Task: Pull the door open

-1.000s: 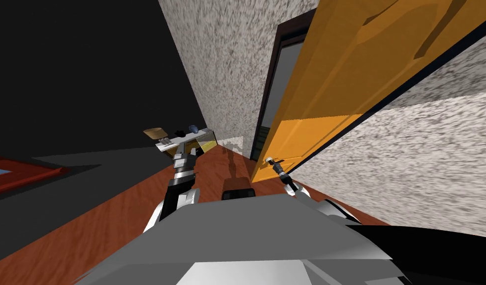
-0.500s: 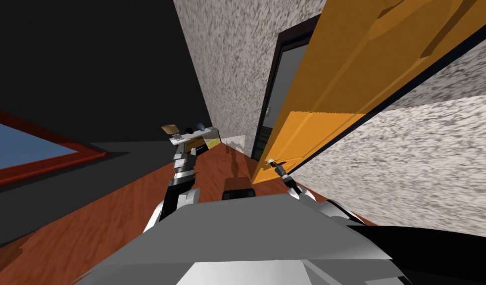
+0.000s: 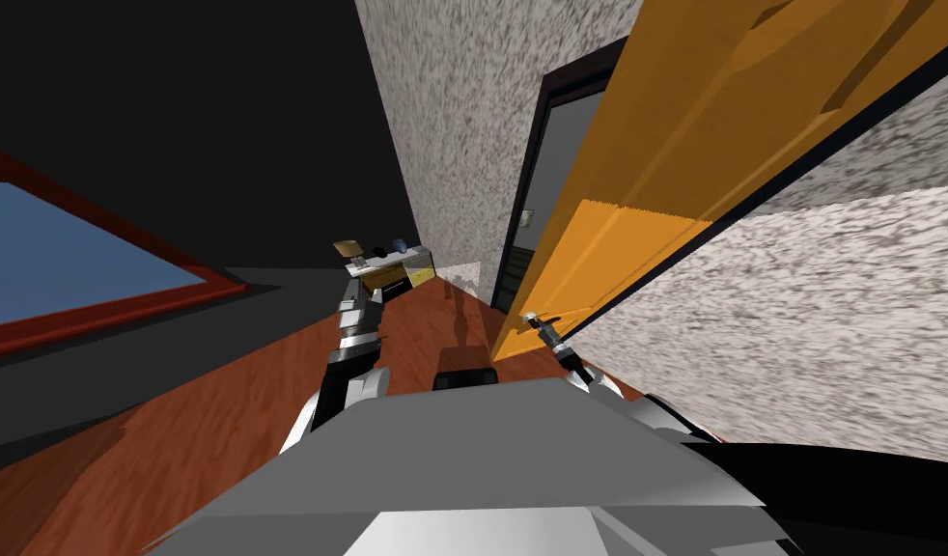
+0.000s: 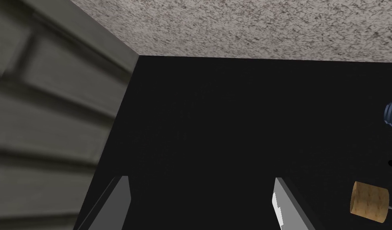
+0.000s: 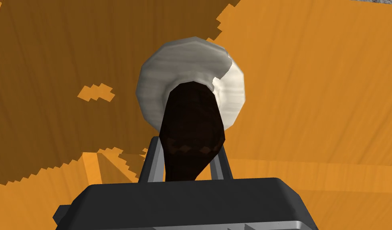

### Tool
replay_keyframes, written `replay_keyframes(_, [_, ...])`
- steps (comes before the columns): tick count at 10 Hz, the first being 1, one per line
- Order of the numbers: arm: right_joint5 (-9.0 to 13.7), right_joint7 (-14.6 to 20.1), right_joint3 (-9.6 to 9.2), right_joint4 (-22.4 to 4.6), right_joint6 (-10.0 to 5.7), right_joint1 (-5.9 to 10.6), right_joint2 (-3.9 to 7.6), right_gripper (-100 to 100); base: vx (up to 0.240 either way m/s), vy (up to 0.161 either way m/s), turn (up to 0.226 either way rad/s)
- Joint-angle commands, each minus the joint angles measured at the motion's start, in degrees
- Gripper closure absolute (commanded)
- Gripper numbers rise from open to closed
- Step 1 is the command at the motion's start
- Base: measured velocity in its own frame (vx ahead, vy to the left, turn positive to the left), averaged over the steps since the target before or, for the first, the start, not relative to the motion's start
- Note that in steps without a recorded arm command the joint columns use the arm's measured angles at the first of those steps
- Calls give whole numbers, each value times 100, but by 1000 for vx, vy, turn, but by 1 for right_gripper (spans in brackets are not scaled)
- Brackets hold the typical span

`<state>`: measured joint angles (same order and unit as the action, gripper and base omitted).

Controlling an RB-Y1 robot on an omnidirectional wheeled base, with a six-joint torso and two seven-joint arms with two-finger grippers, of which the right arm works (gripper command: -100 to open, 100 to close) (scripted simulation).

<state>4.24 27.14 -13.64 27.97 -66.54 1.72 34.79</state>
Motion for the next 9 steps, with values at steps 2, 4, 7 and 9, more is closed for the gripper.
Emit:
replay_keyframes(2, [25, 21, -18, -29, -167, -111, 63, 100, -173, -80, 142])
replay_keyframes(4, [46, 40, -33, -97, -305, -163, 105, 100, -180, -107, 183])
replay_keyframes(7, [67, 60, -47, -164, -442, -214, 147, 100, -135, -69, 109])
replay_keyframes(9, [95, 87, -67, -256, -630, -285, 204, 100, -176, -76, 204])
